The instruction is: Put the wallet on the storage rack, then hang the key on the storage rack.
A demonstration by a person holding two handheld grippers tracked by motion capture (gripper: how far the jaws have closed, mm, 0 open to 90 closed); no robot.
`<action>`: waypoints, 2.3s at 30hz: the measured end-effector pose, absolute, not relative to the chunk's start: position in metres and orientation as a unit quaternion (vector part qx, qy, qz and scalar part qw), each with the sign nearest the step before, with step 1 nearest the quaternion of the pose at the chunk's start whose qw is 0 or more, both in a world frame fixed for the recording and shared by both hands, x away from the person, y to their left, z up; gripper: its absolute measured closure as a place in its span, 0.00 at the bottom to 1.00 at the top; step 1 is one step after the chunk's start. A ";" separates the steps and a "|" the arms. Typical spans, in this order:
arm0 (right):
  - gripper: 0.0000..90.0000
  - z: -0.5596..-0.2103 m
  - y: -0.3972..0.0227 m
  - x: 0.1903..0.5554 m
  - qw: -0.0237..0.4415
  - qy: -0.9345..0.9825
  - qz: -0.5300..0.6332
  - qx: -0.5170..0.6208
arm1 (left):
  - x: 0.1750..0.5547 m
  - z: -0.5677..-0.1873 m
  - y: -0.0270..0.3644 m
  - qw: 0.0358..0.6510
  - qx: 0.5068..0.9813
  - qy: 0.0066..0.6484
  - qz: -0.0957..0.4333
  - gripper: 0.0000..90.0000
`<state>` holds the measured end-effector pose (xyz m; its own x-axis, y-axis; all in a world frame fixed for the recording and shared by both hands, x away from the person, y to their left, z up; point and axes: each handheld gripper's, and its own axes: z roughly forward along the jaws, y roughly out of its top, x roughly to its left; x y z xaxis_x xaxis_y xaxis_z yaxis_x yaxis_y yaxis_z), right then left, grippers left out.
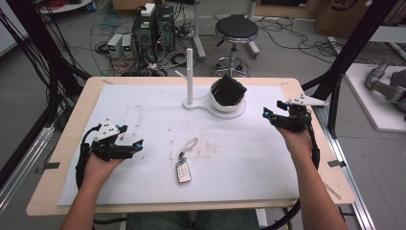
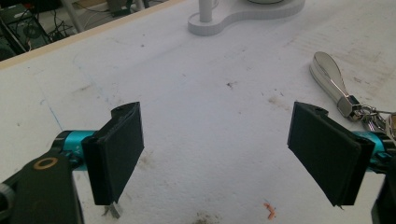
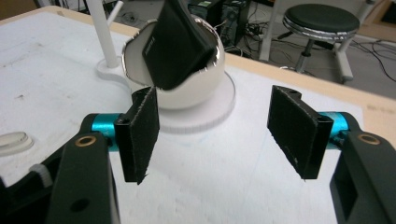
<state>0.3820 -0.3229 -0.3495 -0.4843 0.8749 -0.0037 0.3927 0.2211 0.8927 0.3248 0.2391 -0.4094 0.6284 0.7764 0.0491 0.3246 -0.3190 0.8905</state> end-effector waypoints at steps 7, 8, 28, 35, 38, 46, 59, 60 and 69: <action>0.32 -0.369 -0.329 0.361 0.259 0.719 0.466 0.446 | 0.325 -0.411 0.234 0.474 0.771 0.351 0.238 0.20; 0.31 -0.371 -0.329 0.359 0.260 0.716 0.469 0.447 | 0.325 -0.411 0.233 0.477 0.770 0.351 0.238 0.20; 0.23 -0.395 -0.327 0.350 0.243 0.726 0.456 0.453 | 0.329 -0.407 0.229 0.499 0.758 0.351 0.232 0.20; 0.23 -0.395 -0.326 0.352 0.248 0.726 0.452 0.455 | 0.333 -0.412 0.226 0.497 0.761 0.352 0.222 0.20; 0.23 -0.394 -0.325 0.352 0.251 0.725 0.452 0.456 | 0.332 -0.412 0.223 0.498 0.761 0.353 0.219 0.20; 0.23 -0.393 -0.326 0.352 0.250 0.723 0.457 0.455 | 0.333 -0.411 0.203 0.501 0.765 0.345 0.210 0.20; 0.23 -0.395 -0.325 0.355 0.243 0.726 0.455 0.455 | 0.341 -0.421 0.150 0.489 0.791 0.324 0.173 0.20; 0.23 -0.395 -0.325 0.355 0.244 0.726 0.455 0.455 | 0.342 -0.423 0.145 0.485 0.796 0.320 0.169 0.20; 0.23 -0.397 -0.322 0.356 0.242 0.732 0.447 0.453 | 0.349 -0.440 0.109 0.437 0.833 0.307 0.146 0.20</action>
<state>0.3555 -0.3220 -0.3967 -0.4732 0.8795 0.0509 0.4469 0.1898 0.8742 0.3492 0.1092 -0.4401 0.7688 0.6390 -0.0248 0.3836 -0.4298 0.8173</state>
